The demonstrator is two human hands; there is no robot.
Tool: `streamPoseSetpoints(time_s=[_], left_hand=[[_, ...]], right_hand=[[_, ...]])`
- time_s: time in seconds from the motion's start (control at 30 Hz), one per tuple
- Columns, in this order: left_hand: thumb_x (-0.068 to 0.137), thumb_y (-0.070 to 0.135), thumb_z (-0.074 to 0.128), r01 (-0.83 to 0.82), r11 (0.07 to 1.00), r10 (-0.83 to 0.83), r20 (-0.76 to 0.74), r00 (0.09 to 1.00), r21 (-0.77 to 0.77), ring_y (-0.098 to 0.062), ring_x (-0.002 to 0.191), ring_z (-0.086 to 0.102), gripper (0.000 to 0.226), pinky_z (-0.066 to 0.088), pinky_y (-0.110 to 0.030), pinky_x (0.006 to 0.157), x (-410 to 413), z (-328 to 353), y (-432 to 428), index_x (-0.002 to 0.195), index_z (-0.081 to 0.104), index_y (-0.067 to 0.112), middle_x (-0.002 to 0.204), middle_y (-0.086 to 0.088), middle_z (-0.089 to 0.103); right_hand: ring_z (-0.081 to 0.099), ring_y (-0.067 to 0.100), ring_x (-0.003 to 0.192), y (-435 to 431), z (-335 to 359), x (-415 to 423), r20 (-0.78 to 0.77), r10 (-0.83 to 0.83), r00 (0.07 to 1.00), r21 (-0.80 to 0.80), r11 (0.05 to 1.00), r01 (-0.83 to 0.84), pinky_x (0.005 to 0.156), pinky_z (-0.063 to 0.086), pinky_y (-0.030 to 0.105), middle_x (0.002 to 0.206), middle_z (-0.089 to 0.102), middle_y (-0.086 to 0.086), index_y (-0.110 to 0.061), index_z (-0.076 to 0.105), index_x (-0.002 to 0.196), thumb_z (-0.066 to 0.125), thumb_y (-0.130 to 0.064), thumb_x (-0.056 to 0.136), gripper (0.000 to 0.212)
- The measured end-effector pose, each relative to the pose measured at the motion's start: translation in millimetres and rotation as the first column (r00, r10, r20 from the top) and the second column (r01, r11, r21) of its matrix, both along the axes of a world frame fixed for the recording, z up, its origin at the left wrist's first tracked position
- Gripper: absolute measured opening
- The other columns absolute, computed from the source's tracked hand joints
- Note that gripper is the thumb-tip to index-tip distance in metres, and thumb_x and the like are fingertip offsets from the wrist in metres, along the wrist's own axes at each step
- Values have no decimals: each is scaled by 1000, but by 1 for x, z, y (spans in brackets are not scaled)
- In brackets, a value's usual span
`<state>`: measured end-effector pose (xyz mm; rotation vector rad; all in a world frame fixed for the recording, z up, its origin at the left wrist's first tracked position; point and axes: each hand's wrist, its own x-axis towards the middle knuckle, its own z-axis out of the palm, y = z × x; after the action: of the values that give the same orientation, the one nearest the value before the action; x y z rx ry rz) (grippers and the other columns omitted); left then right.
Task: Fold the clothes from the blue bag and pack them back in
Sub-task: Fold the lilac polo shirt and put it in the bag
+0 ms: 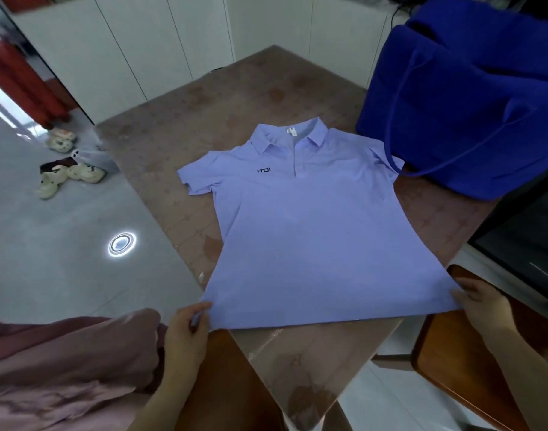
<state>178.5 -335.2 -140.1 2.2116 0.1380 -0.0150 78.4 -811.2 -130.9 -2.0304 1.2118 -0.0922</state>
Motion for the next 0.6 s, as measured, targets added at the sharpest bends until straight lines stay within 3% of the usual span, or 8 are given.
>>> streamPoseSetpoints(time_s=[0.13, 0.23, 0.3, 0.4, 0.5, 0.6], left_hand=[[88, 2, 59, 110, 994, -108, -141, 984, 11, -24, 71, 57, 37, 44, -31, 66, -12, -11, 4, 90, 60, 38, 92, -4, 57], [84, -5, 61, 52, 999, -50, -75, 996, 17, -22, 67, 54, 42, 46, -34, 62, -21, -10, 12, 89, 62, 36, 84, -1, 53], [78, -9, 65, 89, 993, -87, -27, 996, 74, -15, 69, 53, 43, 44, -25, 62, -26, -8, 15, 89, 64, 33, 82, 1, 50], [76, 2, 72, 136, 986, -125, -112, 986, 99, -8, 76, 54, 42, 41, -16, 66, -29, -3, 14, 89, 60, 41, 84, 1, 53], [83, 17, 70, 35, 998, -32, -47, 998, 51, -14, 80, 57, 21, 44, -24, 68, 4, 7, 3, 102, 63, 21, 96, -2, 53], [90, 30, 61, -54, 998, 56, -63, 996, 29, -20, 90, 58, 38, 50, -34, 72, 69, 22, -20, 121, 55, 9, 113, -5, 53]], right_hand=[[54, 24, 82, 0, -4, -4, -58, -4, 998, -52, 999, 1, 73, 43, 37, 93, 58, 11, -1, 59, 115, 58, -12, 91, 26], [54, 26, 78, -1, -10, -13, -90, -41, 995, -73, 997, 35, 72, 45, 37, 89, 58, 12, -1, 61, 111, 57, -11, 91, 23], [53, 25, 73, 0, -14, -18, -136, -24, 990, -74, 997, 14, 69, 44, 34, 87, 59, 13, 1, 61, 110, 58, -11, 90, 24], [52, 25, 83, 4, -14, -17, -174, 14, 985, -61, 998, -25, 76, 40, 36, 89, 56, 9, 1, 60, 112, 58, -15, 90, 28], [52, 23, 80, 4, 2, 8, -85, 31, 996, -154, 987, -44, 73, 39, 35, 89, 55, 7, -3, 57, 110, 57, -21, 91, 26], [56, 32, 84, 3, 14, 60, -136, 258, 956, -287, 914, -288, 73, 41, 36, 94, 59, 17, 3, 56, 109, 55, -15, 92, 25]])
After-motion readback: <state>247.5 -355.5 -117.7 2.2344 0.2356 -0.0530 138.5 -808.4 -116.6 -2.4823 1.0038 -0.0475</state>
